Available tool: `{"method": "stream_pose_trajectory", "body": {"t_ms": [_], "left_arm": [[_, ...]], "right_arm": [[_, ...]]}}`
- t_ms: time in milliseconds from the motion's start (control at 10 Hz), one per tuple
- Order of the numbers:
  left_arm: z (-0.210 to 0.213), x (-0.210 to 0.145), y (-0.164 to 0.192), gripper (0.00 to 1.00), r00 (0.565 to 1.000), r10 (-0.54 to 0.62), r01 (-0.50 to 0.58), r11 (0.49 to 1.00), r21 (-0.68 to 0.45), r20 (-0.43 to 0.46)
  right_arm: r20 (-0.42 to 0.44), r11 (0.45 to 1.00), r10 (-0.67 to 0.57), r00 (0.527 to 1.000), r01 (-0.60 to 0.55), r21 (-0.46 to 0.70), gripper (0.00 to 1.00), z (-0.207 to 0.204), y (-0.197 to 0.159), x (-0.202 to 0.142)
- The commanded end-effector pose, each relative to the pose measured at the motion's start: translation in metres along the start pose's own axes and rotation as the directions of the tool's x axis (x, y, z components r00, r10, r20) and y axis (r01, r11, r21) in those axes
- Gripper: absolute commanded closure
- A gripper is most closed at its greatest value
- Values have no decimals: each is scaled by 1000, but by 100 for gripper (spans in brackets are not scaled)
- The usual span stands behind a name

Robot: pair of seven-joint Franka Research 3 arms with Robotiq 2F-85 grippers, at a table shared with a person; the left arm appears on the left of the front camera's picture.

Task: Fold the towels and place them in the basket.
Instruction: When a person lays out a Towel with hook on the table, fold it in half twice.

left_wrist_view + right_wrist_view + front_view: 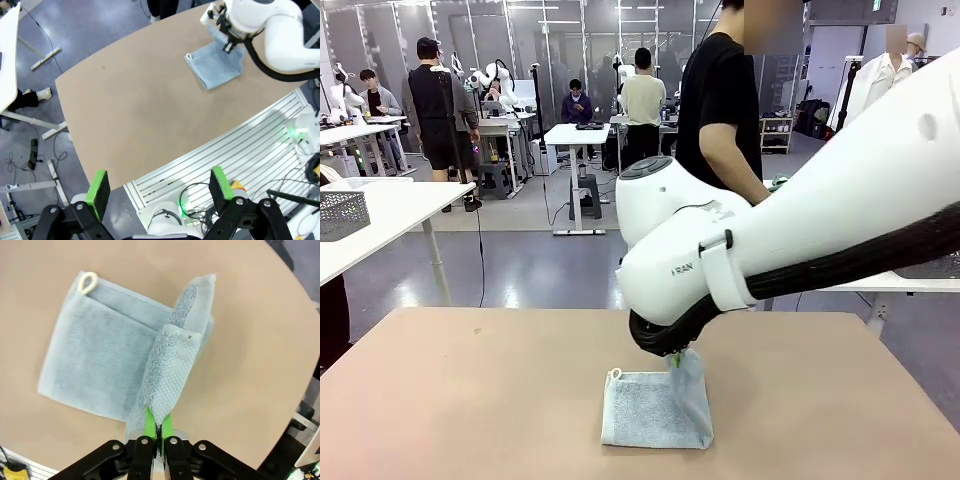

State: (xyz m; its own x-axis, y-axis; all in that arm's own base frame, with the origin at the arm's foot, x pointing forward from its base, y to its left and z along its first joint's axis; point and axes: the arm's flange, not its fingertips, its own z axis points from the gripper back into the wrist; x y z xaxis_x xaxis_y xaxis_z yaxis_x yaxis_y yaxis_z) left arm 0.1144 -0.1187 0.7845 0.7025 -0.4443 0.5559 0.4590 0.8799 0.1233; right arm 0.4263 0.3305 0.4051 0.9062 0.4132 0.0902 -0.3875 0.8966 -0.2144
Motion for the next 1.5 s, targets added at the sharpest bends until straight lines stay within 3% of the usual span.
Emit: {"method": "stream_pose_trajectory", "body": {"t_ms": [0,500,600,800,1000,1200,1300,1400], "left_arm": [[7,-4,-5,0,1000,-13,13,1000,1,14],[7,-4,-5,0,1000,-13,13,1000,1,14],[7,-4,-5,0,1000,-13,13,1000,1,14],[7,-4,-5,0,1000,-13,13,1000,1,14],[7,-4,-5,0,1000,-13,13,1000,1,14],[7,-4,-5,0,1000,-13,13,1000,1,14],[7,-4,-5,0,1000,-13,13,1000,1,14],[7,-4,-5,0,1000,-13,13,1000,1,14]], "right_arm": [[-37,998,-45,998,47,35,100,-4,20,14],[-93,996,-66,993,71,46,100,-27,55,33],[-109,996,-70,992,76,49,86,-32,59,33],[-107,995,-68,992,76,71,39,-34,63,34],[-98,993,-74,992,83,83,0,-30,61,35],[-96,993,-80,992,87,76,0,-32,58,34],[-94,992,-85,992,93,85,5,-31,56,33],[-93,992,-86,992,94,89,0,-31,55,33]]}}
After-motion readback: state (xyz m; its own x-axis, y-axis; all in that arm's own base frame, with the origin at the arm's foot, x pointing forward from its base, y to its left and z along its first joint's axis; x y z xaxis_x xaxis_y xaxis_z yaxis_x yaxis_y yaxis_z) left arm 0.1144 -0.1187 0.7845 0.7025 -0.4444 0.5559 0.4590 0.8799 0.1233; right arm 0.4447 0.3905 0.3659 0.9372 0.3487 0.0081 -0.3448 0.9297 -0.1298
